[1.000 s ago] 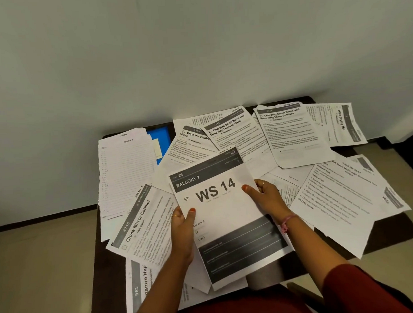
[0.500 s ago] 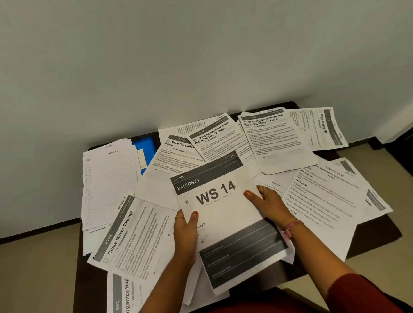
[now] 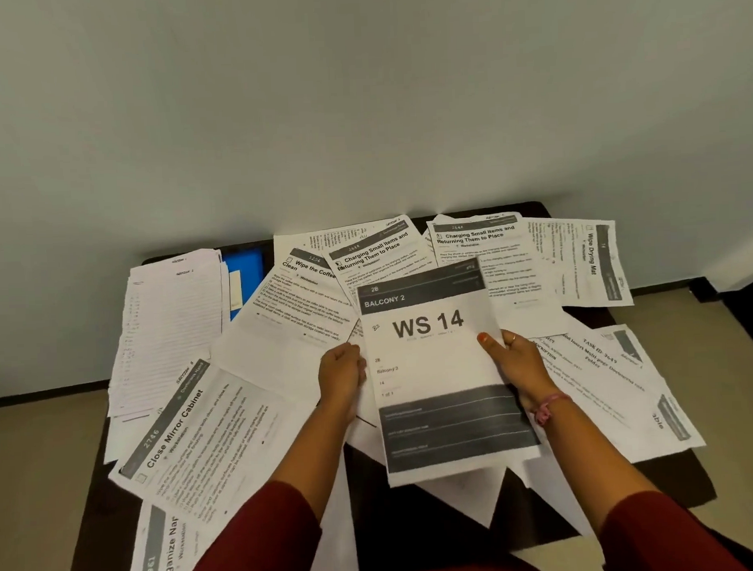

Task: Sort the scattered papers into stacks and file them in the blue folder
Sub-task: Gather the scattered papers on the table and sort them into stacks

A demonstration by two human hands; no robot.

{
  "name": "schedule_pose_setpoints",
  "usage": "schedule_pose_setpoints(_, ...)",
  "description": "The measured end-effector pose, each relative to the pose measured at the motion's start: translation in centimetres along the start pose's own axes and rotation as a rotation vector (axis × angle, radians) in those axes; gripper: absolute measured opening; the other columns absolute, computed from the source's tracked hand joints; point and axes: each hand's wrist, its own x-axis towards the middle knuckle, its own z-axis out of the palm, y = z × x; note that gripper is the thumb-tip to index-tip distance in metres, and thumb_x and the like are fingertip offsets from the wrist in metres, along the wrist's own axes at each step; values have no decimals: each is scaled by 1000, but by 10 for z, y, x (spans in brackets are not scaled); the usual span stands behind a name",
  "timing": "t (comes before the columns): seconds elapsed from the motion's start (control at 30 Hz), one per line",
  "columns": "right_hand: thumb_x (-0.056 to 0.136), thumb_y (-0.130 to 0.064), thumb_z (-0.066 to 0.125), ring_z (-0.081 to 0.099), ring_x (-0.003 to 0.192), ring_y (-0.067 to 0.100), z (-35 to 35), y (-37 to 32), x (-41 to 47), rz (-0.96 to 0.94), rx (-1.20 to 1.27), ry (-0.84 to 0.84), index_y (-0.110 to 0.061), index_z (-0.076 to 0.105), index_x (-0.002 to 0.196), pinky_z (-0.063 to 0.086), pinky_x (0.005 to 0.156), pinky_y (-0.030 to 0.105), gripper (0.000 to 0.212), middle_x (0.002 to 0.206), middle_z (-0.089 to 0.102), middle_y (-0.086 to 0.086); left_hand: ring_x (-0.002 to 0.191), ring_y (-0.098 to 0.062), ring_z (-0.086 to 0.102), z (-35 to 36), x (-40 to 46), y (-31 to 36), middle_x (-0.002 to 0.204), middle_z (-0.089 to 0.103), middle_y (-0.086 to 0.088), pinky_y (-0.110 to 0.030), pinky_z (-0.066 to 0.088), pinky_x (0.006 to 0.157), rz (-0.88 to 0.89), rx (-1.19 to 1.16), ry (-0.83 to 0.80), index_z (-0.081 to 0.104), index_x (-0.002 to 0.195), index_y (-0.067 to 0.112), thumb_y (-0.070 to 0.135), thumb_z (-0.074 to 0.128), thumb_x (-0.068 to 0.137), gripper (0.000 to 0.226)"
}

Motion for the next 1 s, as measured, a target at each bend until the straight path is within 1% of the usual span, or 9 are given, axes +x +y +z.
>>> schedule_pose_setpoints(0.07, 93, -24, 61, 64, 86, 13, -10, -2, 12, 24, 28, 25, -7, 62, 119, 49, 72, 21, 31, 109, 66, 5, 61, -16, 45, 11, 13, 7, 66, 52, -6, -29, 39, 63, -3, 29, 57, 50, 69, 12, 6, 50, 91, 23)
schedule_pose_setpoints(0.17, 93, -24, 61, 63, 91, 18, -21, -4, 30, 68, 63, 53, -7, 62, 121, 49, 79, 27, 32, 112, 65, 4, 56, -17, 43, 24, 31, 14, 58, 49, -4, -26, 35, 58, 12, 121, 85, 49, 63, 12, 5, 55, 86, 25)
schedule_pose_setpoints(0.37, 94, -23, 59, 61, 92, 13, -35, -1, 57, 121, 62, 66, -7, 59, 124, 47, 83, 28, 34, 117, 63, 2, 51, -15, 51, 40, 60, 20, 54, 56, -4, -23, 37, 51, 7, 326, 111, 55, 55, 10, 26, 70, 84, 36)
schedule_pose_setpoints(0.47, 95, -28, 56, 60, 93, 14, -37, 0, 66, 137, 19, 48, -10, 57, 127, 47, 83, 30, 36, 118, 61, 0, 49, -18, 50, 45, 68, 19, 45, 54, 2, -25, 38, 54, 12, 301, 118, 50, 50, 14, 15, 69, 84, 40)
schedule_pose_setpoints(0.53, 95, -31, 55, 58, 102, 19, -35, 1, 70, 143, -20, 38, -10, 55, 130, 47, 87, 32, 40, 123, 59, 0, 57, -21, 53, 46, 68, 17, 56, 58, -2, -31, 43, 62, 20, 249, 140, 51, 57, 13, 14, 64, 86, 32)
schedule_pose_setpoints(0.6, 95, -33, 54, 56, 103, 19, -32, 0, 72, 142, -46, 15, -12, 56, 127, 46, 88, 32, 38, 122, 59, -1, 76, -22, 57, 46, 65, 14, 82, 64, -7, -38, 48, 74, 53, 214, 170, 60, 80, 7, 18, 61, 89, 14)
schedule_pose_setpoints(0.73, 95, -35, 53, 56, 101, 18, -18, -4, 73, 128, -87, -27, -16, 57, 124, 45, 88, 32, 35, 118, 59, -3, 99, -25, 61, 28, 55, -5, 106, 65, -7, -45, 50, 94, 52, 146, 253, 59, 107, 9, 20, 53, 96, 17)
schedule_pose_setpoints(0.87, 96, -36, 53, 56, 107, 22, 2, -6, 67, 118, -130, -76, -15, 57, 125, 47, 92, 34, 36, 119, 59, -2, 99, -20, 64, 0, 28, -21, 109, 67, 0, -44, 52, 92, 38, 102, 242, 59, 109, 21, 21, 50, 98, 14)
schedule_pose_setpoints(1.0, 96, -34, 53, 59, 99, 21, 25, -5, 50, 133, -146, -143, -17, 60, 113, 48, 83, 29, 24, 112, 63, 1, 91, -23, 70, -26, -9, -37, 102, 71, -1, -48, 56, 84, -4, 115, 176, 62, 102, 24, 19, 49, 98, 14)
